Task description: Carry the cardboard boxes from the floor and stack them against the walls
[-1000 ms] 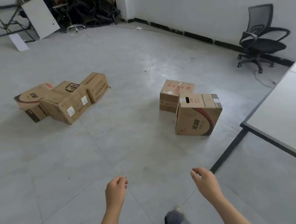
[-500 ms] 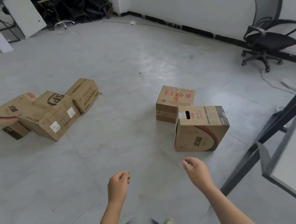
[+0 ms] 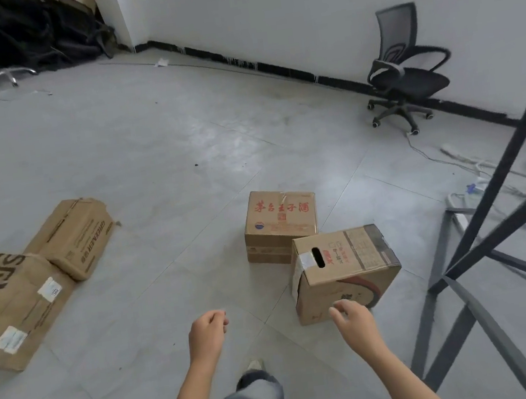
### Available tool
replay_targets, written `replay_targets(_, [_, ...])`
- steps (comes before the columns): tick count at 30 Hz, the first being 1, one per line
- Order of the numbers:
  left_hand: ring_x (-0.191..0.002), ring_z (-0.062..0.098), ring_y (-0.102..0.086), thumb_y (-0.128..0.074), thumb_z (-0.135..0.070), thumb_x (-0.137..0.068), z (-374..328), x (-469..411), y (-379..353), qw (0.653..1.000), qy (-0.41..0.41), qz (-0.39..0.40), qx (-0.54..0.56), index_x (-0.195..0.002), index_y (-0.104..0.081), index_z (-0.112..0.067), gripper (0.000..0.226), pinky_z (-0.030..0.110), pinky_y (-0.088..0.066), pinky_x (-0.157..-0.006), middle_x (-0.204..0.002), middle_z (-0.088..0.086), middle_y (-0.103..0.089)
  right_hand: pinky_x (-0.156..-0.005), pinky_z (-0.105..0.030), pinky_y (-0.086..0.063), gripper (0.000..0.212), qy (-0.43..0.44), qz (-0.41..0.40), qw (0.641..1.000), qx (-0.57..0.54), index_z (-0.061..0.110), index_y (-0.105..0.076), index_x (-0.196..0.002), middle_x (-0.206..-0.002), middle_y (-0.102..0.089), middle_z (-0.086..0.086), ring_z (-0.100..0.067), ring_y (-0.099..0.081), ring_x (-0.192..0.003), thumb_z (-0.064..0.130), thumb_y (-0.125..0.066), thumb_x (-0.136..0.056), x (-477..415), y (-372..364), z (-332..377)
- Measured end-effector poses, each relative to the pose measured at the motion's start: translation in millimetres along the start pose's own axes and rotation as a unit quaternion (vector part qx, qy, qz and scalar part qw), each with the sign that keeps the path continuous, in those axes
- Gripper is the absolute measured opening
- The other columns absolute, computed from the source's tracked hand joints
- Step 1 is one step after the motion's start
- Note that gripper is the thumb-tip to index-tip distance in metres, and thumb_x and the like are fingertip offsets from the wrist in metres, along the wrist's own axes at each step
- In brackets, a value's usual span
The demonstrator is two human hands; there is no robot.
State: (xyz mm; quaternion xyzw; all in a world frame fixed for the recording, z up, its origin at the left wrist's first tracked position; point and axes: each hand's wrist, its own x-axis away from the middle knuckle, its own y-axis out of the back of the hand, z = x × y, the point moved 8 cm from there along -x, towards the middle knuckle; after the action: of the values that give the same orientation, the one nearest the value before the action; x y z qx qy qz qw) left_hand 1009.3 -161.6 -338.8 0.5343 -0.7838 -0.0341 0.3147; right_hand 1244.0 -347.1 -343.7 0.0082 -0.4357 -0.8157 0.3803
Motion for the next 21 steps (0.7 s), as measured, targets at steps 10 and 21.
replay_targets(10, [-0.071, 0.023, -0.052, -0.049, -0.01, -0.09, -72, -141, -57, 0.985, -0.023, 0.125, -0.113, -0.062, -0.054, -0.01, 0.029, 0.029, -0.035, -0.068, -0.07, 0.009, -0.058, -0.086, -0.034, -0.044, 0.028, -0.121, -0.045, 0.99, -0.051, 0.003, -0.063, -0.106, -0.11, -0.063, -0.011, -0.024, -0.054, -0.104, 0.023, -0.048, -0.093, -89, 5, 23])
replay_targets(21, [-0.061, 0.02, -0.049, -0.048, -0.01, -0.091, -12, -248, -183, 0.978, 0.043, 0.167, -0.113, -0.061, -0.054, -0.012, 0.031, 0.027, -0.034, -0.06, -0.062, 0.003, -0.055, -0.099, -0.035, -0.042, 0.041, -0.125, 0.031, 0.991, 0.016, 0.008, -0.05, -0.131, -0.129, -0.056, -0.008, -0.022, -0.048, -0.121, 0.027, -0.046, -0.095, -222, -68, -42])
